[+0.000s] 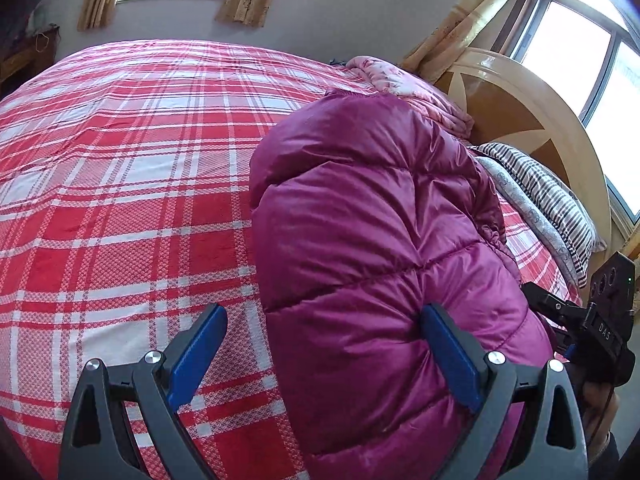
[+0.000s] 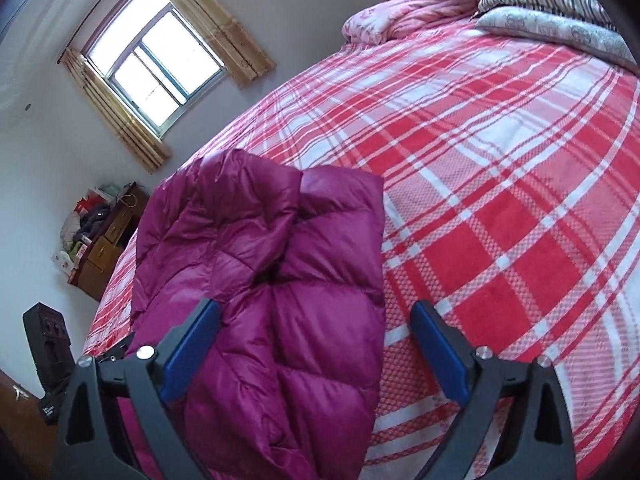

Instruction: Fold large clothes

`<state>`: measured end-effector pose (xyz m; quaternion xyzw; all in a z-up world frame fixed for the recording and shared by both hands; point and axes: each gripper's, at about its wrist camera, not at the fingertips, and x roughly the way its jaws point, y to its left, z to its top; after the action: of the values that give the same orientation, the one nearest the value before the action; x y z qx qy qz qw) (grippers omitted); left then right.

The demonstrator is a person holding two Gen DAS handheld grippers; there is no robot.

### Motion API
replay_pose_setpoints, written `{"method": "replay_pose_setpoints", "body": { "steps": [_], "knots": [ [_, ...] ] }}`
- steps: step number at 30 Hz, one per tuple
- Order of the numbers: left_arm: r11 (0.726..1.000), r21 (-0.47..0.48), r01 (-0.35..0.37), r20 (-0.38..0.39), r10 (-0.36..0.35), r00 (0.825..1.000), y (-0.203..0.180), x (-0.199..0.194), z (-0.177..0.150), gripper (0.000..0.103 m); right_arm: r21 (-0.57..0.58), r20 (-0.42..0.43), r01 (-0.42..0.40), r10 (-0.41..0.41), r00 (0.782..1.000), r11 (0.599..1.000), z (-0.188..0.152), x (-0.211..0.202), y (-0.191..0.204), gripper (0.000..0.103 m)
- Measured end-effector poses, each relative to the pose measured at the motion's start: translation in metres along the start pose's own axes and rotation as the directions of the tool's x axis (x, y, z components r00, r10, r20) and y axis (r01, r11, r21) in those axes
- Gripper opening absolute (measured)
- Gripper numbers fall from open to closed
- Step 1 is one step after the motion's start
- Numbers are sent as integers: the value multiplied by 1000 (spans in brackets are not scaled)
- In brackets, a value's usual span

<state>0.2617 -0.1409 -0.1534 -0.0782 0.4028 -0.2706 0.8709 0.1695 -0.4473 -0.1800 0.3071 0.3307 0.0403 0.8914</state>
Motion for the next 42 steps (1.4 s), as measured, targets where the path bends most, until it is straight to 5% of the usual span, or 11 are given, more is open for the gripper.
{"method": "replay_pose_setpoints", "body": {
  "steps": [3, 5, 7, 8, 9, 10, 12, 17, 25, 42],
  "knots": [
    [1000, 7, 15, -5, -15, 1000, 0, 5, 0, 98, -34, -78, -127, 125, 989, 991, -4, 14, 16, 85],
    [999, 4, 32, -16, -32, 999, 1, 8, 1, 98, -27, -93, -140, 137, 986, 990, -6, 23, 18, 84],
    [999, 6, 54, -29, -54, 998, 2, 9, 1, 98, -15, -87, -161, 159, 983, 987, -6, 24, 16, 74],
    [998, 12, 67, -32, -67, 997, 0, 10, 2, 97, 13, -87, -193, 194, 977, 981, -6, 25, 12, 59],
    [996, 26, 90, -35, -89, 995, -3, 9, 2, 94, 46, -85, -224, 227, 970, 973, -6, 24, 8, 47],
    [991, 45, 123, -39, -121, 992, -8, 7, 1, 77, 58, -78, -236, 240, 968, 970, -7, 22, 6, 42],
    [990, 88, 114, -27, -112, 993, -19, 0, 0, 69, 42, -64, -227, 229, 971, 973, -9, 16, 12, 31],
    [989, 122, 83, -15, -82, 997, -30, -25, 1, 53, -16, -38, -187, 186, 982, 982, -16, 0, 40, 25],
    [988, 145, -50, 61, 42, 997, -15, -82, -1, 52, -82, -60, -207, 202, 977, 975, -28, 12, 96, 25],
    [966, 40, -255, 178, 244, 953, 69, -163, -15, 52, -219, -215, -338, 293, 932, 915, -48, 95, 213, 25]
  ]
}}
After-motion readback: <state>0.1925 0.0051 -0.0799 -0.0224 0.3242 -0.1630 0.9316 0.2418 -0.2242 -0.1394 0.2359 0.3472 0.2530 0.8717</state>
